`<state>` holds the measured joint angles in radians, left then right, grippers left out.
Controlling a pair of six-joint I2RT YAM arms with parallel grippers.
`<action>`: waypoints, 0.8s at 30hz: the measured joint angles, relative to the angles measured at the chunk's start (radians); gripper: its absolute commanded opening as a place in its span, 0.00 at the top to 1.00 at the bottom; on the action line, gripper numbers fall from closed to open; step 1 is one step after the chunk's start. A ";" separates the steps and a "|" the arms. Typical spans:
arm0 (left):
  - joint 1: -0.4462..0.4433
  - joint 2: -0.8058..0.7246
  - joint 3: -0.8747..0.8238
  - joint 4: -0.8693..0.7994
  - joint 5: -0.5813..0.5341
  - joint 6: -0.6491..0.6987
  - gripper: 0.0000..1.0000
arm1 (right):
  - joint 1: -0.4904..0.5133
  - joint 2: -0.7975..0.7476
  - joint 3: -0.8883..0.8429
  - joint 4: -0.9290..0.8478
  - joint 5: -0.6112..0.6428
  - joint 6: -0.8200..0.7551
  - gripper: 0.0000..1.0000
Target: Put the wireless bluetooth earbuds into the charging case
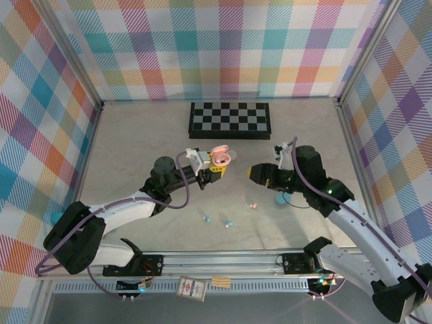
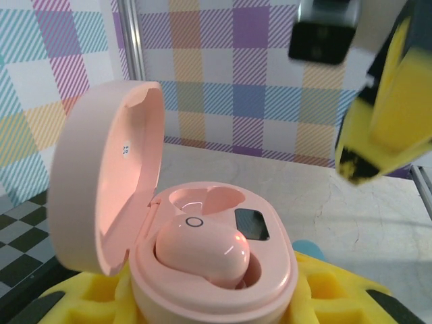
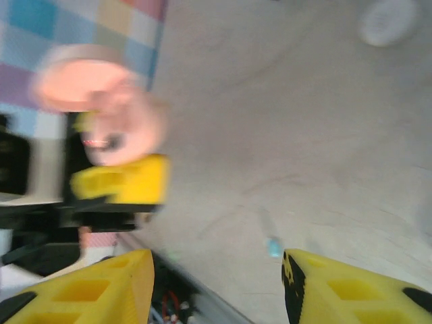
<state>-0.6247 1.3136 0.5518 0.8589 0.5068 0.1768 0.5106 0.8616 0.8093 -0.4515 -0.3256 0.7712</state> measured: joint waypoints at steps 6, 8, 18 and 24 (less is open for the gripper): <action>0.002 -0.031 -0.039 0.001 0.007 -0.004 0.71 | -0.117 -0.038 -0.269 0.050 -0.006 0.116 0.47; 0.002 -0.038 -0.047 0.000 0.008 -0.004 0.71 | -0.134 -0.016 -0.334 0.086 -0.017 0.153 0.47; 0.002 -0.060 -0.052 -0.010 0.020 -0.004 0.71 | -0.137 0.191 -0.409 0.299 -0.095 0.224 0.60; 0.002 -0.060 -0.052 -0.019 0.027 -0.004 0.71 | -0.137 0.306 -0.411 0.369 -0.127 0.235 0.64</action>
<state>-0.6224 1.2541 0.4999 0.8402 0.5335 0.1726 0.3740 1.1671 0.3985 -0.0830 -0.4530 1.0065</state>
